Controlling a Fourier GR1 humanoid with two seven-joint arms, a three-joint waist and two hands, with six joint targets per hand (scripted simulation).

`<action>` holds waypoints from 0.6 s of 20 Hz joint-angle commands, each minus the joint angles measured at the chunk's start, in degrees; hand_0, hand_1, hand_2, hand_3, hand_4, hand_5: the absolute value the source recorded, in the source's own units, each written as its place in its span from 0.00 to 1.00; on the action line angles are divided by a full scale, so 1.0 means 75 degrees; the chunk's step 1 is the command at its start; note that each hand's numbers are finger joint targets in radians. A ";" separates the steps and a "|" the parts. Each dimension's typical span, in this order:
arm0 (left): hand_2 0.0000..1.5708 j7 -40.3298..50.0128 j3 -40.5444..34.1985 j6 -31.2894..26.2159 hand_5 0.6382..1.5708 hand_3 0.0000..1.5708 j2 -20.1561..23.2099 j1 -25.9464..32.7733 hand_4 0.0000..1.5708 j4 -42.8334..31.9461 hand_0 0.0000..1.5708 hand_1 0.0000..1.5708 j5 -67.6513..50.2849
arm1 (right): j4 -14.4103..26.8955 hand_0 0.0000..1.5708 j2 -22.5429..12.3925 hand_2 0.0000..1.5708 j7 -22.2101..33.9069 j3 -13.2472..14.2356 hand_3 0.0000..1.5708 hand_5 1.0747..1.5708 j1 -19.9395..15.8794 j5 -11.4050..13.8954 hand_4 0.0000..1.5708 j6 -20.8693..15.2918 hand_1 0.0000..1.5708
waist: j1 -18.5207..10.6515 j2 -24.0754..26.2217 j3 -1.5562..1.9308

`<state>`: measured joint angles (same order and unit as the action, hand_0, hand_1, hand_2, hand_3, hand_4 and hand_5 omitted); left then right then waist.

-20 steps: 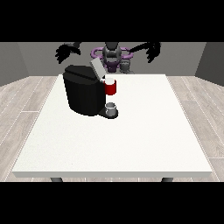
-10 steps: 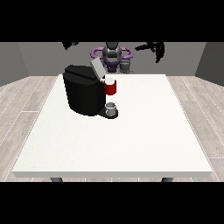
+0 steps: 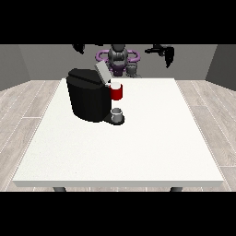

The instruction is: Insert the coffee pod into the coffee machine and close the lid

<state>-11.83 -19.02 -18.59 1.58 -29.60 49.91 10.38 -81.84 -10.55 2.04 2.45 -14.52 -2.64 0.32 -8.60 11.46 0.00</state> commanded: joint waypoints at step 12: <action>0.00 0.0980 0.0850 0.0621 1.00 0.00 -0.0206 0.1052 0.00 0.2571 0.00 0.00 -0.1048 | 0.1489 0.00 -0.0012 0.00 -0.0290 0.0602 0.00 1.00 -0.1630 -0.0296 0.00 0.0338 0.00 | -0.0063 -0.1274 0.0002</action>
<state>-6.10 -13.75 -15.96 0.55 -22.04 65.47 3.67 -73.64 -9.86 0.03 4.88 -21.92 -3.76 2.33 -9.24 5.01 0.02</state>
